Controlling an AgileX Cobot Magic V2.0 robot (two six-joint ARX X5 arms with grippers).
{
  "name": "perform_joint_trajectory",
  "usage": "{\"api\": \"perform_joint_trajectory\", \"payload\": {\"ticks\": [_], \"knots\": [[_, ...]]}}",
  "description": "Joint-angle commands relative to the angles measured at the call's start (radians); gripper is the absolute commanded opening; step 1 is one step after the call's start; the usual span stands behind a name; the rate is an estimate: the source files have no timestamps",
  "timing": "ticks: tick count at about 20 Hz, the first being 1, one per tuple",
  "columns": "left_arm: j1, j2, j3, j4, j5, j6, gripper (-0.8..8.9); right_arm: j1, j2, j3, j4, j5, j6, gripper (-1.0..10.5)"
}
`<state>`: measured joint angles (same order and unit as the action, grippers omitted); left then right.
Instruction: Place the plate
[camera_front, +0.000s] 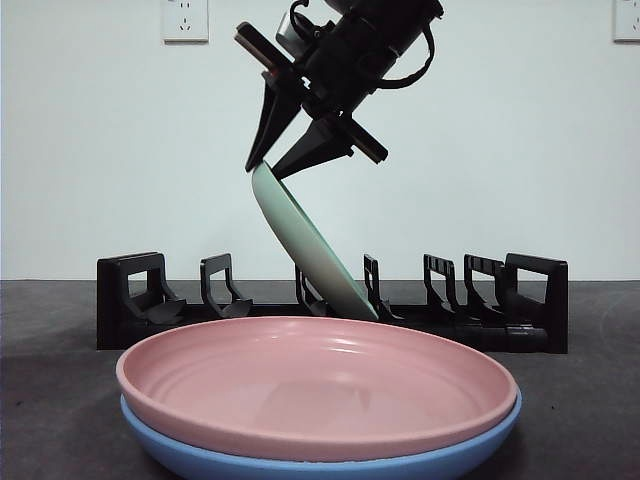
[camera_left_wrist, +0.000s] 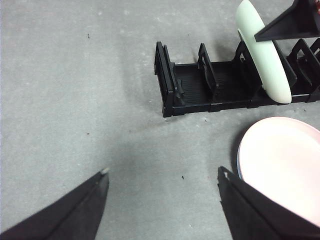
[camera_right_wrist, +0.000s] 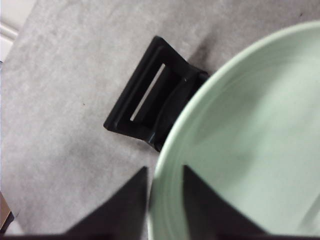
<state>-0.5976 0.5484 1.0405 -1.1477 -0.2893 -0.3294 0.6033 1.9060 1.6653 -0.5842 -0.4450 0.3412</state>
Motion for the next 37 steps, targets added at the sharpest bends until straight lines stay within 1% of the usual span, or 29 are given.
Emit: {"api": "perform_joint_trajectory", "payload": {"ticks": [1, 5, 8, 12, 16, 18, 20, 21, 23, 24, 26, 28, 30, 32, 33, 35, 37], "knots": [[-0.004, 0.005, 0.016, 0.010, -0.006, -0.004, 3.44, 0.010, 0.023, 0.026, 0.005, -0.004, -0.008, 0.1], [-0.004, 0.005, 0.016, 0.010, -0.006, -0.004, 3.44, 0.013, 0.023, 0.026, 0.002, -0.013, -0.007, 0.1], [-0.004, 0.005, 0.016, 0.010, -0.006, -0.004, 3.44, 0.014, 0.010, 0.046, -0.028, -0.064, -0.008, 0.1], [-0.004, 0.005, 0.016, 0.011, -0.006, -0.004, 3.44, 0.016, -0.061, 0.076, -0.085, -0.080, -0.019, 0.1], [-0.004, 0.005, 0.016, 0.011, -0.006, -0.004, 3.44, 0.016, -0.171, 0.079, -0.164, -0.079, -0.070, 0.1], [-0.004, 0.005, 0.016, 0.011, -0.006, -0.004, 3.44, 0.016, -0.222, 0.079, -0.230, -0.079, -0.114, 0.1], [-0.004, 0.005, 0.016, 0.011, -0.006, -0.004, 3.44, 0.032, -0.272, 0.079, -0.313, -0.075, -0.180, 0.1], [-0.004, 0.005, 0.016, 0.011, -0.006, -0.004, 3.44, 0.045, -0.299, 0.079, -0.355, -0.055, -0.217, 0.1], [-0.004, 0.005, 0.016, 0.011, -0.006, -0.005, 3.44, 0.095, -0.362, 0.065, -0.401, 0.067, -0.254, 0.1], [-0.004, 0.005, 0.016, 0.011, -0.006, -0.009, 3.44, 0.129, -0.399, 0.044, -0.397, 0.109, -0.256, 0.1], [-0.004, 0.005, 0.016, 0.011, -0.006, -0.027, 3.44, 0.186, -0.490, -0.045, -0.346, 0.147, -0.256, 0.1], [-0.004, 0.005, 0.016, 0.013, -0.006, -0.029, 3.44, 0.232, -0.603, -0.190, -0.256, 0.169, -0.256, 0.1], [-0.004, 0.005, 0.016, 0.014, -0.006, -0.032, 3.44, 0.285, -0.718, -0.348, -0.153, 0.230, -0.254, 0.1], [-0.004, 0.005, 0.016, 0.014, -0.006, -0.032, 3.44, 0.362, -0.807, -0.474, -0.088, 0.341, -0.255, 0.1], [-0.004, 0.005, 0.016, 0.014, -0.006, -0.032, 3.44, 0.410, -0.837, -0.523, -0.070, 0.409, -0.267, 0.1], [-0.004, 0.005, 0.016, 0.016, -0.006, -0.031, 3.44, 0.505, -0.853, -0.579, -0.068, 0.517, -0.299, 0.1], [-0.004, 0.005, 0.016, 0.018, -0.006, -0.031, 3.44, 0.590, -0.843, -0.620, -0.071, 0.584, -0.323, 0.1]]}}
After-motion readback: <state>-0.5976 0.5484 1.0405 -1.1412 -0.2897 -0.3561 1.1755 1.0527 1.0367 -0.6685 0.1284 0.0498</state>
